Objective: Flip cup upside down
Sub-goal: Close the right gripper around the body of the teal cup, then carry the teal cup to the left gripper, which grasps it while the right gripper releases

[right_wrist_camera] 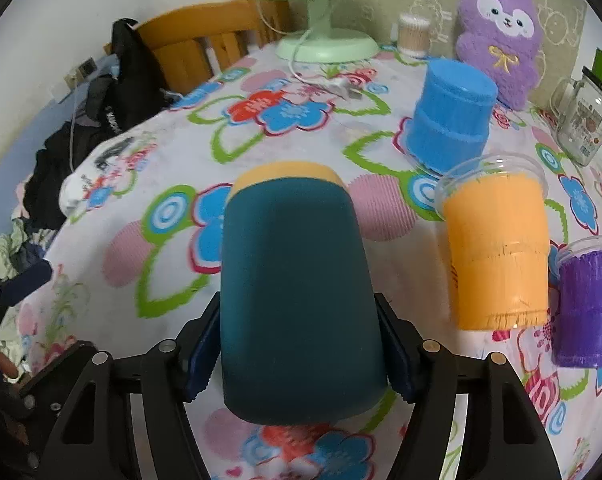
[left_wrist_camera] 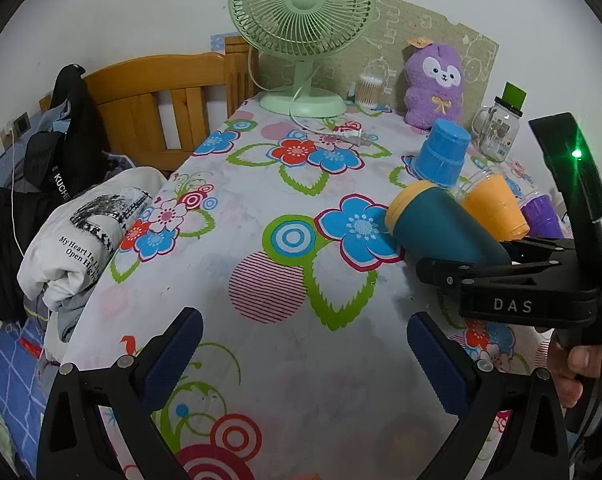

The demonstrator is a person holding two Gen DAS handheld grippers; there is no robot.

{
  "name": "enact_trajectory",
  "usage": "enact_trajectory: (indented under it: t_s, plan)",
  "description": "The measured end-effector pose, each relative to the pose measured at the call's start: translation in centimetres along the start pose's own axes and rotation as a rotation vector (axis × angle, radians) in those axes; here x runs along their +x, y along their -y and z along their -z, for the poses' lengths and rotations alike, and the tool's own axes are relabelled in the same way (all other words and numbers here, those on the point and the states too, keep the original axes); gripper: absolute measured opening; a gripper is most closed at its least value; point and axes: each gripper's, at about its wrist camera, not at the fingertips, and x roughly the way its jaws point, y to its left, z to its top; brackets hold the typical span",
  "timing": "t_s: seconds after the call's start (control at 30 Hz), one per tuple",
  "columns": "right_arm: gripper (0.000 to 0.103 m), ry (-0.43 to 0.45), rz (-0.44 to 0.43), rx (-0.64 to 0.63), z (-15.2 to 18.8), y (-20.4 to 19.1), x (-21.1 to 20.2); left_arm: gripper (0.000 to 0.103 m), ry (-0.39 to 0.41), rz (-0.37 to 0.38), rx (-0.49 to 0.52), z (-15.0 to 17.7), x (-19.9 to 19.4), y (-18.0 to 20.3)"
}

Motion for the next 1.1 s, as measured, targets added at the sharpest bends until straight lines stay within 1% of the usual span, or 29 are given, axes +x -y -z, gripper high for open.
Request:
enact_trajectory:
  t_s: [0.2,0.37,0.57,0.67,0.77,0.97,1.1]
  plan:
    - [0.070,0.053,-0.012,-0.044,1.1,-2.2,-3.0,0.103,0.023,0.014,-0.002,0.6,-1.9,-0.2]
    - [0.070,0.074,-0.009,-0.069,2.4,-3.6,-4.9,0.103,0.030,0.021,-0.005,1.8,-3.6,-0.5]
    - [0.070,0.170,-0.023,-0.078,3.7,-4.8,-8.8,0.103,0.044,0.024,-0.009,3.4,-5.8,-0.7]
    - [0.070,0.199,-0.043,-0.057,5.1,-5.0,-9.8,0.103,0.050,0.028,-0.008,4.5,-6.9,-1.0]
    - [0.070,0.206,-0.054,-0.035,6.6,-5.3,-9.1,0.103,0.045,0.030,-0.008,5.8,-7.5,-1.0]
    - [0.070,0.185,-0.035,0.025,8.8,-5.4,-5.5,0.103,0.019,0.027,0.003,7.4,-7.5,-0.3]
    - [0.072,0.134,-0.082,0.045,9.4,-5.3,-4.6,0.103,0.019,0.026,0.016,7.9,-7.9,0.2]
